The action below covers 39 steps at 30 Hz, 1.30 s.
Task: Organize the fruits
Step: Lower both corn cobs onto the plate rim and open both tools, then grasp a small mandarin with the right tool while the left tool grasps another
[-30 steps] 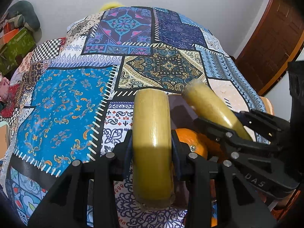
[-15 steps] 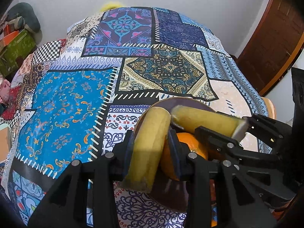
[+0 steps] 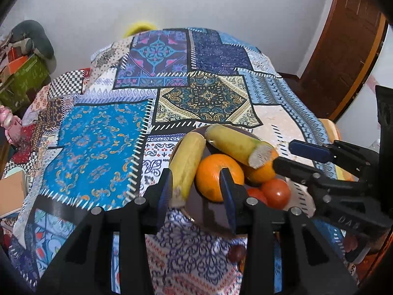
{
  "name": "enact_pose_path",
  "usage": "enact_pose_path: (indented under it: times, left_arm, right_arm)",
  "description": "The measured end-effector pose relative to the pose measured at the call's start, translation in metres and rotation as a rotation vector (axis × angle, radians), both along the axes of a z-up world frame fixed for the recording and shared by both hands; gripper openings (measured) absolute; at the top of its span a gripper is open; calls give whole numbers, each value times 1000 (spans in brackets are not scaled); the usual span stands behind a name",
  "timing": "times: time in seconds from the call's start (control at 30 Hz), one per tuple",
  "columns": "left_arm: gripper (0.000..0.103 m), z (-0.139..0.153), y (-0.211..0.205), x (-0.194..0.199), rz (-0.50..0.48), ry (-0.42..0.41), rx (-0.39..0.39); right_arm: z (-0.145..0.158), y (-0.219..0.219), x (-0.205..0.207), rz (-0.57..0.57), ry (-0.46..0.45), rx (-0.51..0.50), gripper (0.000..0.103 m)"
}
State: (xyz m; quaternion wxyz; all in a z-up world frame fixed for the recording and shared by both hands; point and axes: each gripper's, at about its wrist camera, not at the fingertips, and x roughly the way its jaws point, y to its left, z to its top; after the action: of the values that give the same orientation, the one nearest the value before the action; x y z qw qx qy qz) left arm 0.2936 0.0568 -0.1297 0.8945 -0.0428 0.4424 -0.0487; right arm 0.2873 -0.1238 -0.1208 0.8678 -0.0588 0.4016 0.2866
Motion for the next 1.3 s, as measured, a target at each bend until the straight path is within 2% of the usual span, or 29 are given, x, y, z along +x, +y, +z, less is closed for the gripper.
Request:
enact_pose_path:
  times: [0.13, 0.27, 0.43, 0.7, 1.03, 1.3]
  left_arm:
    - [48, 12, 0, -26, -3, -24, -5]
    - [49, 15, -2, -48, -4, -30, -12]
    - [49, 11, -8, -70, -10, -12, -26]
    - [49, -6, -30, -98, -37, 29, -20]
    - [49, -39, -60, -103, -76, 111, -62]
    - [49, -59, -77, -94, -100, 142, -50]
  right_arm:
    - [11, -14, -21, -8, -26, 8, 39]
    - [15, -28, -42, -16, -40, 11, 39]
    - [10, -43, -65, -34, -40, 4, 39]
    - [-8, -57, -84, -49, 16, 34, 39]
    - [-41, -62, -96, -38, 90, 17, 39]
    - [-62, -54, -90, -23, 134, 13, 39]
